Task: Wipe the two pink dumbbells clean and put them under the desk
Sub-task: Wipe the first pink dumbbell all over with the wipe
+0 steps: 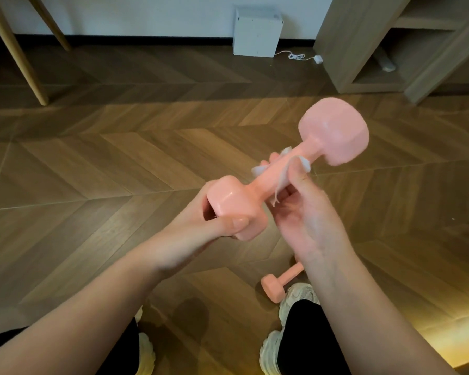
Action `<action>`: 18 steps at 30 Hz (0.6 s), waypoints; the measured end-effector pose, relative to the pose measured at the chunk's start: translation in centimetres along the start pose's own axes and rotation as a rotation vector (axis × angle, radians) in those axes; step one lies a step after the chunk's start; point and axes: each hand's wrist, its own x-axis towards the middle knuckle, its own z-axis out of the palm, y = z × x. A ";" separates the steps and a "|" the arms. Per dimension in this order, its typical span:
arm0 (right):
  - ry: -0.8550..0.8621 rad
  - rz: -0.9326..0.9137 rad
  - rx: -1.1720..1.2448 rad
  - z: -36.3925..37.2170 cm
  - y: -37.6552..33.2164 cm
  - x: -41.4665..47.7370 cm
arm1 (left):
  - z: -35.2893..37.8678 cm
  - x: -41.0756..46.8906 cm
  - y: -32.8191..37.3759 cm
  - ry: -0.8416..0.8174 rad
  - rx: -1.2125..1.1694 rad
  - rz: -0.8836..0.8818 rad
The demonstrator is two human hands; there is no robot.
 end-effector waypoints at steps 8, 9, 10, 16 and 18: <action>0.014 -0.071 0.083 -0.9 -0.7 0.3 | 0.1 0.4 -0.8 -0.203 -0.391 -0.192; -0.014 -0.082 0.056 -0.9 -0.7 0.4 | 0.2 0.5 -0.8 -0.220 -0.436 -0.203; -0.041 -0.089 0.025 -0.8 -0.6 0.3 | 0.3 0.6 -0.7 -0.238 -0.464 -0.205; -0.086 0.006 -0.230 0.9 1.7 -1.0 | 0.2 0.9 0.0 -0.262 -0.556 -0.090; -0.068 -0.015 -0.309 1.1 2.3 -1.1 | -0.1 1.0 0.1 -0.251 -0.568 -0.072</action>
